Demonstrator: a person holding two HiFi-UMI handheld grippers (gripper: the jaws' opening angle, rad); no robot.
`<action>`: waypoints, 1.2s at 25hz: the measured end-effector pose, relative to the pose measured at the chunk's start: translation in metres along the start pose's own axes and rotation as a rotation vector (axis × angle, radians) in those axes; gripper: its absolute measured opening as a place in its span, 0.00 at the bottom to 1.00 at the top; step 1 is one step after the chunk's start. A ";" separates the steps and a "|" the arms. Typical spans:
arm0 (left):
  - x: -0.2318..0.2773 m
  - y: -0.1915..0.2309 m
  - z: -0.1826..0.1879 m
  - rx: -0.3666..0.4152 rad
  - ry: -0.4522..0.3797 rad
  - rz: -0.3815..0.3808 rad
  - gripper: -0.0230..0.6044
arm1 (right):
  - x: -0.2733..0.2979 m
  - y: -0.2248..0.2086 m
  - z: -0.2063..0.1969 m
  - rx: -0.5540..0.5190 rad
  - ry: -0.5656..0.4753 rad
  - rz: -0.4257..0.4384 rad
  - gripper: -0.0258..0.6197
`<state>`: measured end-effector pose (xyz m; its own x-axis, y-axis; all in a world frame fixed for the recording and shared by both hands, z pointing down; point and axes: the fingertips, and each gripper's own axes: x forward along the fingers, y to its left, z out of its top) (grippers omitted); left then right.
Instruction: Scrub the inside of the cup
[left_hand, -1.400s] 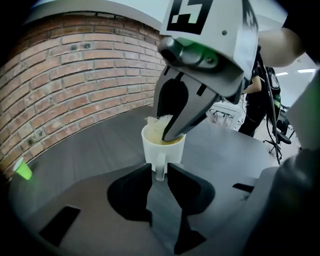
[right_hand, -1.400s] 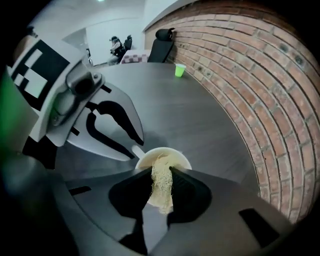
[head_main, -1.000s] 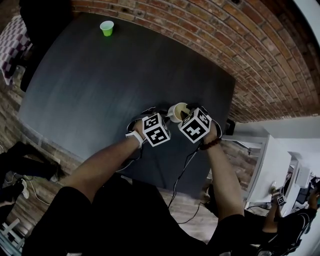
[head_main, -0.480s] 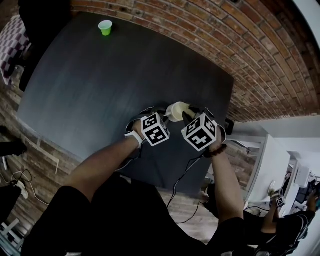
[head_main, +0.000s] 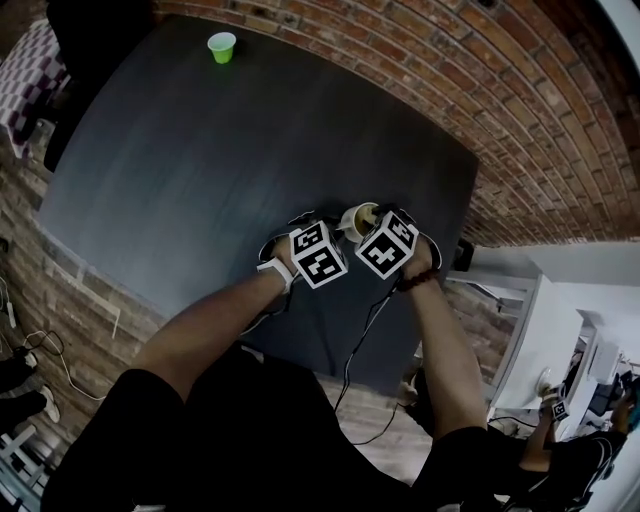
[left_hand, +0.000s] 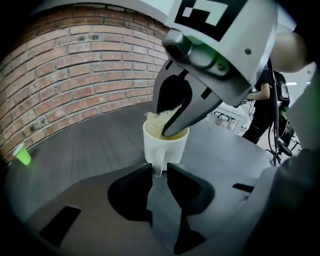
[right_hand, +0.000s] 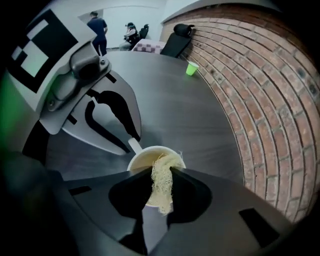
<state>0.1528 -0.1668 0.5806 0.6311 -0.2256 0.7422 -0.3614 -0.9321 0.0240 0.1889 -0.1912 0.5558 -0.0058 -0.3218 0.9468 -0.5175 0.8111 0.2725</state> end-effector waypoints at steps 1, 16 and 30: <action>0.000 -0.001 0.000 -0.002 0.001 -0.004 0.20 | -0.007 -0.002 0.001 -0.031 0.004 -0.021 0.18; -0.007 -0.001 0.005 -0.014 -0.029 -0.007 0.20 | -0.059 -0.005 0.006 0.013 -0.144 0.066 0.18; -0.008 -0.003 0.008 -0.001 -0.024 0.006 0.20 | -0.013 -0.004 -0.001 0.496 -0.157 0.340 0.18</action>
<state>0.1541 -0.1639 0.5692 0.6449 -0.2381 0.7262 -0.3663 -0.9303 0.0203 0.1920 -0.1897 0.5429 -0.3468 -0.1839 0.9197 -0.8003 0.5694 -0.1879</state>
